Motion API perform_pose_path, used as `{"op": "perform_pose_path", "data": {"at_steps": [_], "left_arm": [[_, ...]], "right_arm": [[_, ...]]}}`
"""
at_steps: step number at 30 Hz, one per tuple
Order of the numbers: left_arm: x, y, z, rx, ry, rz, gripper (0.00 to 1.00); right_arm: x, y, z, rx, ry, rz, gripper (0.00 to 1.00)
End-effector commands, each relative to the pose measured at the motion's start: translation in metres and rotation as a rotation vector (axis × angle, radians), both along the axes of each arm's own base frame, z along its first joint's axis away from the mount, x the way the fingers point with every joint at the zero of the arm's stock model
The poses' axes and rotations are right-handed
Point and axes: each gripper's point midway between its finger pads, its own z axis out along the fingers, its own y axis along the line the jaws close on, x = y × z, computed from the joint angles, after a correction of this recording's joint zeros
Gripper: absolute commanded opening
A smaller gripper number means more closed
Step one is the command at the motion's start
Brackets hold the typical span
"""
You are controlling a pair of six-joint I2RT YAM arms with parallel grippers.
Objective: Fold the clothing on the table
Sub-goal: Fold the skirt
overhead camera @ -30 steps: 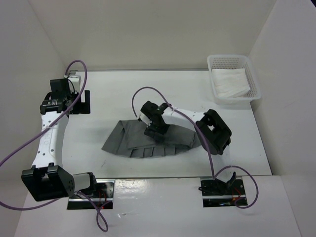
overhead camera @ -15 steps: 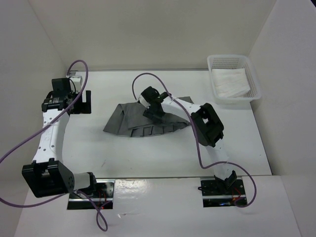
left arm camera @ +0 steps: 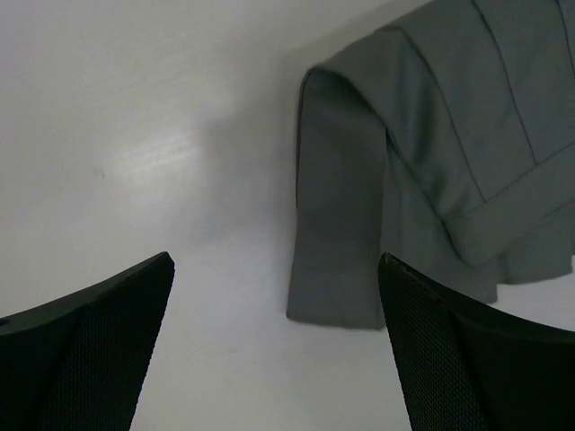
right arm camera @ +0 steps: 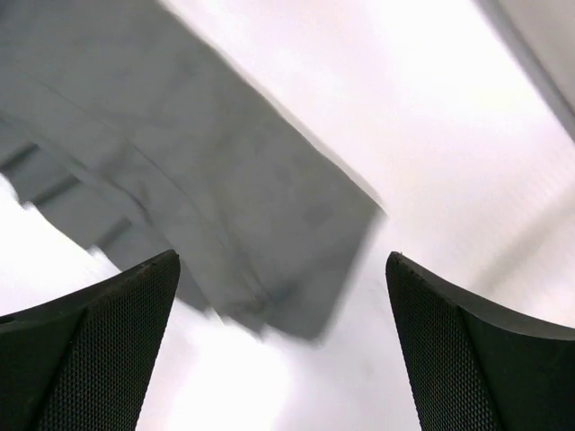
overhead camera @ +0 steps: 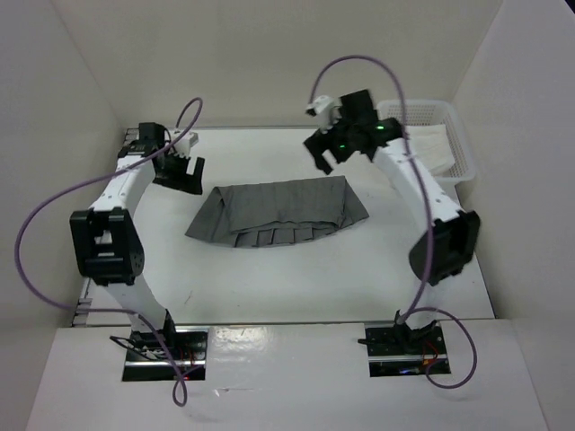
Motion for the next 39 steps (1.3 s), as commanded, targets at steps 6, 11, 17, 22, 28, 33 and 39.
{"op": "perform_pose_path", "data": {"at_steps": [6, 11, 17, 22, 28, 33, 39], "left_arm": [[0.078, -0.042, -0.033, -0.148, -0.05, -0.343, 0.97], [0.093, -0.049, -0.044, -0.174, -0.046, -0.444, 0.94], [0.09, -0.061, -0.07, -0.233, 0.05, -0.56, 0.93], [0.07, -0.07, -0.082, -0.29, 0.169, -0.635, 0.91], [0.052, -0.07, -0.099, -0.322, 0.258, -0.652, 0.87], [0.044, -0.074, -0.102, -0.352, 0.268, -0.666, 0.87], [0.029, -0.091, -0.111, -0.397, 0.312, -0.695, 0.85]], "right_arm": [[-0.067, -0.085, -0.01, 0.006, 0.07, -0.091, 0.99], [-0.074, -0.116, -0.014, 0.048, 0.105, -0.173, 0.99], [-0.074, -0.139, -0.004, 0.08, 0.113, -0.236, 0.99], [-0.069, -0.142, -0.009, 0.083, 0.136, -0.255, 0.99], [-0.063, -0.141, -0.008, 0.082, 0.142, -0.256, 0.99], [-0.06, -0.141, -0.009, 0.087, 0.147, -0.262, 0.99], [-0.062, -0.141, -0.012, 0.085, 0.156, -0.263, 0.99]]}}
